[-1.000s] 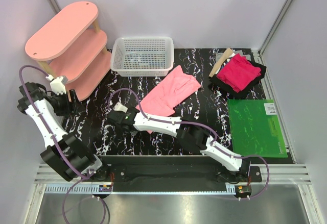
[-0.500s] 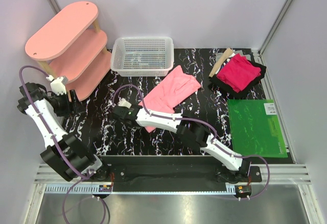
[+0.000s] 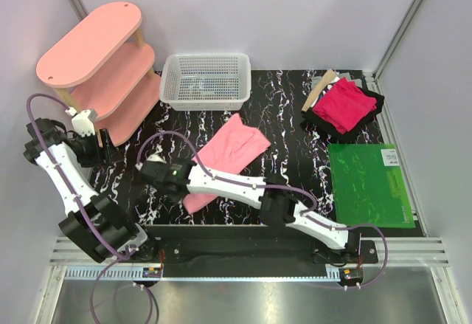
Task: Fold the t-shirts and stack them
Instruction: Fold the tshirt
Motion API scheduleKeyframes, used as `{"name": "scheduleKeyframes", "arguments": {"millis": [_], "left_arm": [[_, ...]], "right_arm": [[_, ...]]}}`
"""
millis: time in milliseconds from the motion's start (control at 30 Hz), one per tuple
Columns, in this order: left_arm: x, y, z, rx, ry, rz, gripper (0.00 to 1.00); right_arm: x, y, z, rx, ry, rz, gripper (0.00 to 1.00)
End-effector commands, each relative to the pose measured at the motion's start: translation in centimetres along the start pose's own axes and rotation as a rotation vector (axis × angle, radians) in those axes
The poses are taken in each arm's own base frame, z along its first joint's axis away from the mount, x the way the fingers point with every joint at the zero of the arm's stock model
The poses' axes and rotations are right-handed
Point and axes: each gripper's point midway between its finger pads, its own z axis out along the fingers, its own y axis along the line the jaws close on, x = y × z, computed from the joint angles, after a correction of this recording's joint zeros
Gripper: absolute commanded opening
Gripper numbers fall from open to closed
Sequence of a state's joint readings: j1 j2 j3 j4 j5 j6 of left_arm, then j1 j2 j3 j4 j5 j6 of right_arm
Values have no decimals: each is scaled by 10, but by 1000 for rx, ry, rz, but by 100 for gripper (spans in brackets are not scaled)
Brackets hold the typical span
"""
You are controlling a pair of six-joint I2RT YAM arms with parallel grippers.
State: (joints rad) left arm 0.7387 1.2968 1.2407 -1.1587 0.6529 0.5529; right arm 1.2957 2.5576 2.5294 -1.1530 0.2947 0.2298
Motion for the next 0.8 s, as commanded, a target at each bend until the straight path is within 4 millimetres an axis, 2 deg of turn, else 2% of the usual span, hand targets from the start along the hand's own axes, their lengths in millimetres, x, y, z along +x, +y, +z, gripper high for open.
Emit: {"name": "scheduleKeyframes", "arguments": {"millis": [0,100,133,167,200,233,267,300,333,367,433,500,600,633,767], "left_arm": [[-18,-7,-12,2,-74,51,66],[-20,-8,-13,8,-77,47,66],[-21,-8,-13,9,-76,48,66],[-23,-8,-15,8,-82,48,66],[-24,-9,-16,9,-81,44,66],[-26,-9,-17,10,-89,45,66],[-27,-10,-17,12,-89,48,66],[-27,-10,-18,12,-89,46,66],[-27,-11,-18,13,-90,48,66],[-27,-11,-18,15,-89,47,66],[-25,-11,-16,22,-84,42,66],[-23,-11,-15,29,-78,36,66],[-22,-12,-13,40,-72,31,66],[-22,-12,-13,39,-71,33,66],[-21,-14,-12,41,-61,39,66]], "right_arm": [[-15,44,-79,-232,-64,37,0],[-24,44,-106,-295,-114,51,0],[-22,43,-107,-309,-108,51,0],[-29,31,-117,-323,-131,79,0],[-35,28,-120,-357,-147,102,0],[-28,21,-112,-374,-114,119,0],[-35,1,-119,-380,-138,165,0],[-43,-6,-121,-410,-169,188,0],[-34,-16,-109,-408,-142,206,0],[-47,-40,-115,-409,-194,252,0],[-41,-56,-107,-420,-188,275,0],[-48,-79,-106,-436,-223,307,0],[-45,-94,-93,-438,-215,314,0],[-45,-106,-88,-427,-215,324,0],[-43,-121,-69,-434,-204,323,0]]}}
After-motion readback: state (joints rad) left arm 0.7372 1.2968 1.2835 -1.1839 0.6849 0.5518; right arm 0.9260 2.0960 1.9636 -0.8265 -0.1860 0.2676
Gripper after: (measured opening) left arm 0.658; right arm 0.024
